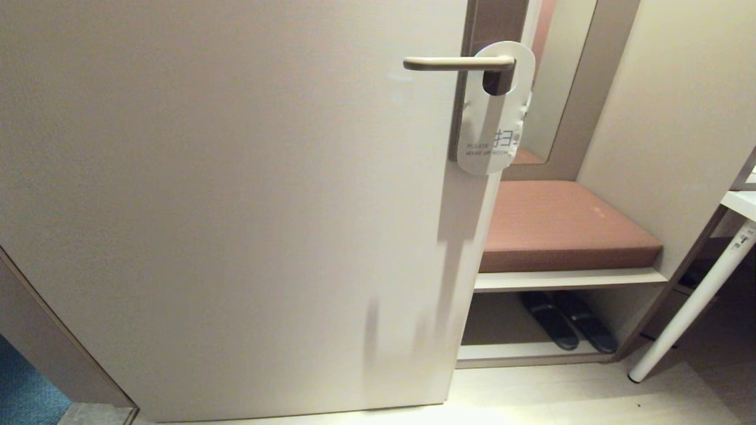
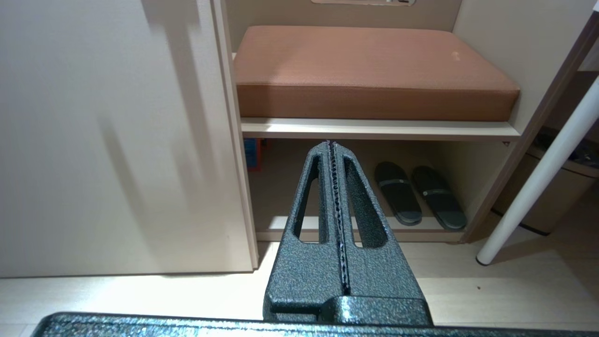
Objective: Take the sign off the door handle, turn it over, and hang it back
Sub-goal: Take down the sign
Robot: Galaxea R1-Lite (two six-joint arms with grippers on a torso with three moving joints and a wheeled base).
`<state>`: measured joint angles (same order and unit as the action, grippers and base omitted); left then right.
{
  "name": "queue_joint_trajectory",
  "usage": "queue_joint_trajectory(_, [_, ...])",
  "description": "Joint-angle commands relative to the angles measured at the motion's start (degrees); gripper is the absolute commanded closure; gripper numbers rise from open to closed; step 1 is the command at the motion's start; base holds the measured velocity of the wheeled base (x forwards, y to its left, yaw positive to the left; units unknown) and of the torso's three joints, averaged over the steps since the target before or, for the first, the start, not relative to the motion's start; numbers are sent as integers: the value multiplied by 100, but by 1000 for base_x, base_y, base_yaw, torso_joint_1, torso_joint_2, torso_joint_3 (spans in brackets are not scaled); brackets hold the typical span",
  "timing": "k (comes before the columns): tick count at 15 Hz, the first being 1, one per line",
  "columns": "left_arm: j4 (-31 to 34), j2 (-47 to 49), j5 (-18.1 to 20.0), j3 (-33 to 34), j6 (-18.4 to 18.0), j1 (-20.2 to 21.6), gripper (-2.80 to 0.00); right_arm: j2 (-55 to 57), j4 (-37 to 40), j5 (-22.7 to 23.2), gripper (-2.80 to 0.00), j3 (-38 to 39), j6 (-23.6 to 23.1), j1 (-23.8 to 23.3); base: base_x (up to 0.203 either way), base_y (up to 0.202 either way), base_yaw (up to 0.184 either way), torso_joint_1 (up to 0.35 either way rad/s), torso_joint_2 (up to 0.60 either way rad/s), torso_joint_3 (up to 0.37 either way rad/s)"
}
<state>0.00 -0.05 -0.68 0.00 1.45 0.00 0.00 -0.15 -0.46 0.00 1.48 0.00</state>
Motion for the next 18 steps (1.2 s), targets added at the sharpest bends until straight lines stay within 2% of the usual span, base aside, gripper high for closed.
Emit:
queue_joint_trajectory(1, [0,5,-2,0,4,0,0,0,-3,2,0,0,2,0,0,0,0,0,0,0])
queue_joint_trajectory(18, [0,5,-2,0,4,0,0,0,32,20,0,-25,-48,0,0,0,0,0,0,0])
